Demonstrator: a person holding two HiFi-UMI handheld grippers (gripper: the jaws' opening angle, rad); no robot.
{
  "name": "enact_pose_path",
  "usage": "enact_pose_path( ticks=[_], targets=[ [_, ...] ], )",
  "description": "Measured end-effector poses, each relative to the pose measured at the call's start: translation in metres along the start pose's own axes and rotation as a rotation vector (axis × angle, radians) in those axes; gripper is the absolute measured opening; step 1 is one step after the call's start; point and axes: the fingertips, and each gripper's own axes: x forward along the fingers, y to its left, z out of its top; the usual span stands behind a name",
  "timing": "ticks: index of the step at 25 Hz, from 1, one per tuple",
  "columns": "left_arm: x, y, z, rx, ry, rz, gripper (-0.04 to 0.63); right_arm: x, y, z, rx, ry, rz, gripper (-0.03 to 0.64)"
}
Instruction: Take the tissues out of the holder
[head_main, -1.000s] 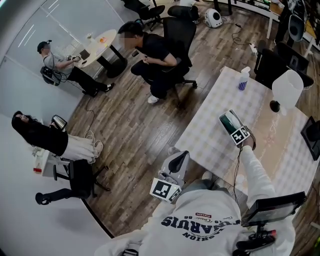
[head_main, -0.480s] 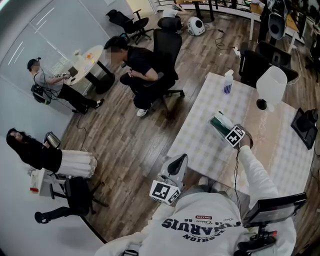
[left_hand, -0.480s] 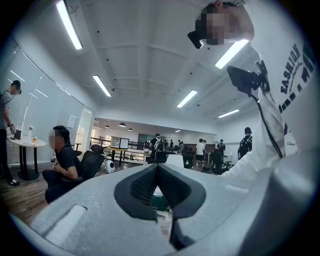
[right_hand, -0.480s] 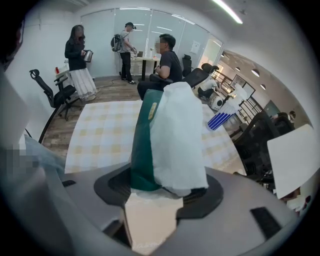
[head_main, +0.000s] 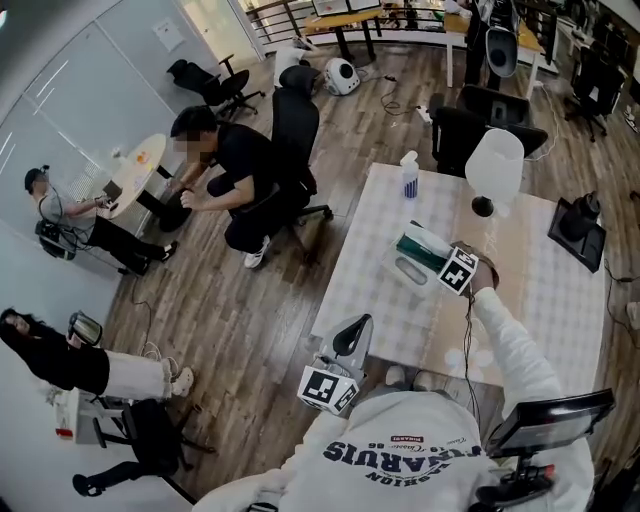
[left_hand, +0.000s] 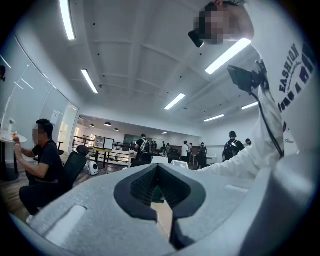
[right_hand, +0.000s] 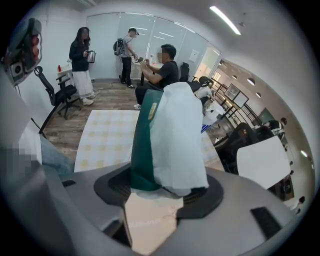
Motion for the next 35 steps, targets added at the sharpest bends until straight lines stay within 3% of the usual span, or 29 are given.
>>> enact_pose_path(
  ticks=[18, 25, 35],
  targets=[
    [0.022, -0.023, -0.010, 0.000, 0.020, -0.079, 0.005, -0.027, -0.017, -0.032, 0.067, 0.009, -0.048, 0.258],
    [0.055, -0.054, -0.017, 0.006, 0.029, -0.220, 0.005, -0.060, -0.045, -0.097, 0.182, 0.047, -0.149, 0.258],
    [0.099, -0.116, -0.019, 0.019, 0.037, -0.436, 0.005, -0.124, -0.052, -0.225, 0.388, 0.141, -0.267, 0.258]
  ],
)
